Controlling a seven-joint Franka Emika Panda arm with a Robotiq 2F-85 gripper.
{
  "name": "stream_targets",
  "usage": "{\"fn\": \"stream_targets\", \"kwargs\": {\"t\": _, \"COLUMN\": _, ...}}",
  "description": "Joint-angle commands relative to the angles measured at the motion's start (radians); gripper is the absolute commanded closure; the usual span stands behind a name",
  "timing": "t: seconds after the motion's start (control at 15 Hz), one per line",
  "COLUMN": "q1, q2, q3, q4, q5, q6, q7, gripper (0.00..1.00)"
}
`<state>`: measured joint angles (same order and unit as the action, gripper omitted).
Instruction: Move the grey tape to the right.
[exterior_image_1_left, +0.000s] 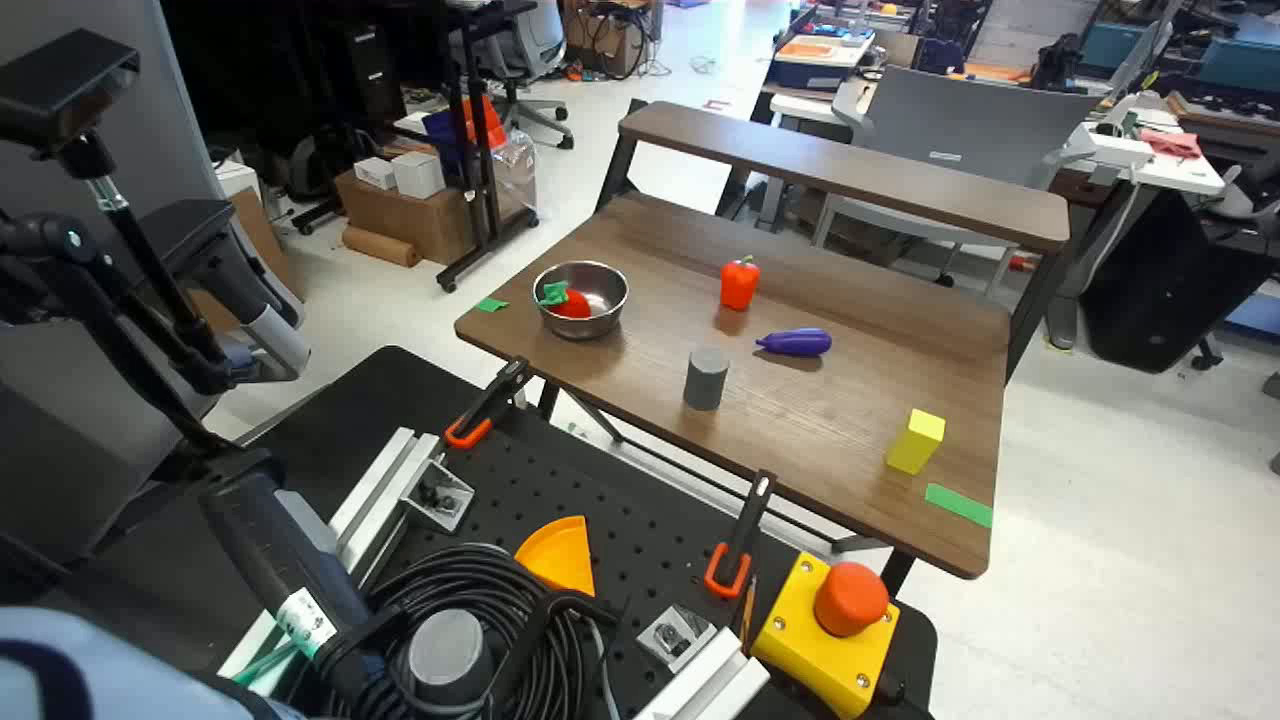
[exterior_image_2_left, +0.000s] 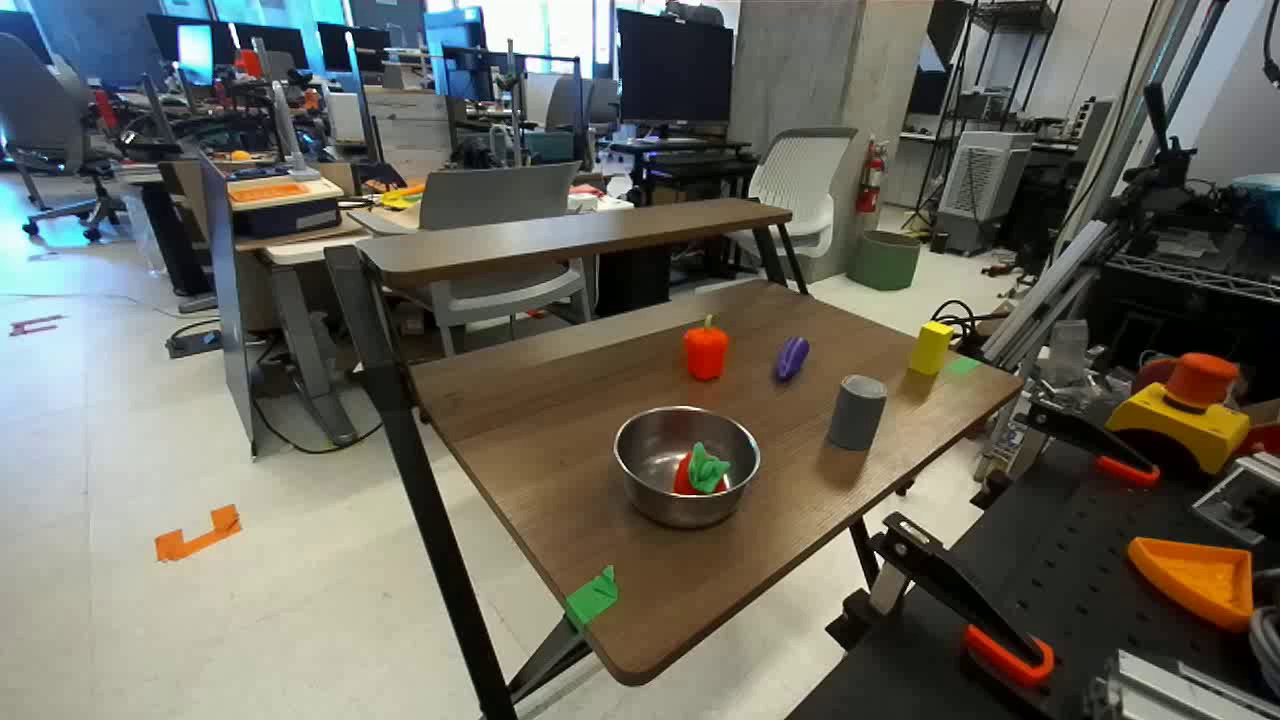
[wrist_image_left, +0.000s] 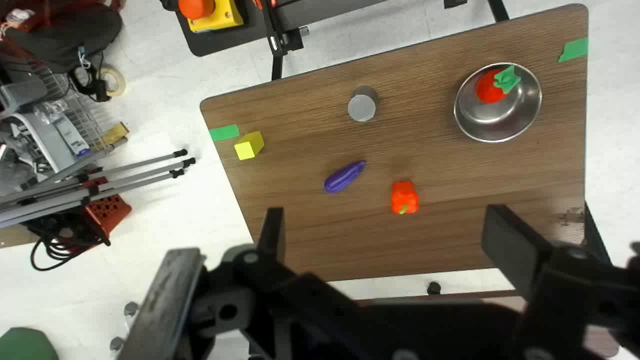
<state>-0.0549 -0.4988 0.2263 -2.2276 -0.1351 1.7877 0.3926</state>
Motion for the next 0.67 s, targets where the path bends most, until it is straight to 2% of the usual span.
{"fn": "stream_targets", "kwargs": {"t": 0.0, "q1": 0.024, "q2": 0.003, "q3": -0.019, "q4": 0.003, "q5": -0.01, "q6": -0.003, "q7": 0.009, "gripper": 0.0}}
{"fn": "stream_targets", "kwargs": {"t": 0.33, "q1": 0.024, "q2": 0.003, "q3": -0.019, "q4": 0.003, "q5": -0.01, "q6": -0.003, "q7": 0.009, "gripper": 0.0}}
{"fn": "stream_targets", "kwargs": {"t": 0.53, "q1": 0.013, "q2": 0.024, "q3": -0.047, "q4": -0.05, "q5": -0.003, "q6": 0.086, "q7": 0.018, "gripper": 0.0}}
{"fn": "stream_targets", "kwargs": {"t": 0.6, "q1": 0.012, "q2": 0.031, "q3": -0.07, "q4": -0.083, "q5": 0.022, "q6": 0.158, "q7": 0.017, "gripper": 0.0}}
